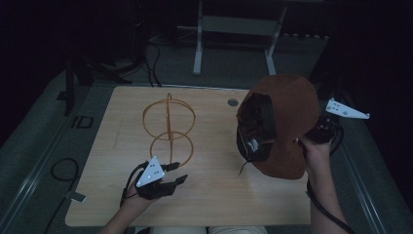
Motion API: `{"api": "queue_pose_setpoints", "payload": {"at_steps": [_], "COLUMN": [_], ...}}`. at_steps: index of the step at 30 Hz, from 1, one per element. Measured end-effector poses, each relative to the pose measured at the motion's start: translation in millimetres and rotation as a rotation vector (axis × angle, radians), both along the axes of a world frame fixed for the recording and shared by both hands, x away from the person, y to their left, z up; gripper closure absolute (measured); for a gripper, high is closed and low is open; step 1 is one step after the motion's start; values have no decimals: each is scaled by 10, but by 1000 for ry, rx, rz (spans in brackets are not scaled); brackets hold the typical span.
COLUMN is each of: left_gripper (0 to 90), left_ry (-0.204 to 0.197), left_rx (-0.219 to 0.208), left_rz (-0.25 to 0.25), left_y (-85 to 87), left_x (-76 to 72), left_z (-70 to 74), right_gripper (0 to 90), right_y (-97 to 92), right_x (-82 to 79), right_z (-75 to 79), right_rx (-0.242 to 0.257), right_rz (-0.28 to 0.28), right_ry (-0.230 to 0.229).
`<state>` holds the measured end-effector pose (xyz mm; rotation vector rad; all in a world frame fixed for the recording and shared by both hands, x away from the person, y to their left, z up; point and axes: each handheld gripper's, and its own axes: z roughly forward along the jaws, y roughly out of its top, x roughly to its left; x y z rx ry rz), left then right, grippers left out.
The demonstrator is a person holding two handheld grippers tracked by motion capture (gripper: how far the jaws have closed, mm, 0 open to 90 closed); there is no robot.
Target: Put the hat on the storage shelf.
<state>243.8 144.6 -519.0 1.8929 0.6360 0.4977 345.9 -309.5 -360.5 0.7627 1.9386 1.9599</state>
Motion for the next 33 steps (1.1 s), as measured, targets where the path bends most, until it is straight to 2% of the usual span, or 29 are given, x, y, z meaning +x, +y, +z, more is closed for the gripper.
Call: {"api": "queue_pose_setpoints", "payload": {"at_steps": [4,5,8,9,12,14,17,18,21,28,33], "left_gripper": [431,408,368,338,215,104,23,22,11,13,13], "left_ry": [22,22,31,24,40,58,61,51,35,33,10], "left_rx": [-3,-3,-7,-6,-32,-15,-17,-8,-15,-21,-34], "left_rz": [46,46,94,116,177,213,241,292,344,361,375], "left_y": [202,202,390,427,584,671,746,825,889,990,1001], "left_x": [-60,-60,-124,-138,-172,-185,-216,-282,-333,-322,-323], "left_z": [-116,-116,-200,-214,-265,-307,-356,-415,-460,-499,-500], "right_gripper": [900,900,900,900,900,900,900,900,900,899,899], "right_y": [53,53,144,185,301,374,460,590,719,1109,1449], "right_x": [94,94,172,194,253,294,349,440,521,667,752], "right_z": [21,21,40,52,90,112,137,169,205,297,342], "right_rx": [6,6,-3,-10,-27,-30,-36,-35,-26,-40,-45], "right_rz": [-16,-16,-25,-27,-26,-26,-22,-10,3,28,62], "right_ry": [6,6,2,-1,-8,-11,-13,-7,-3,-12,-11]}}
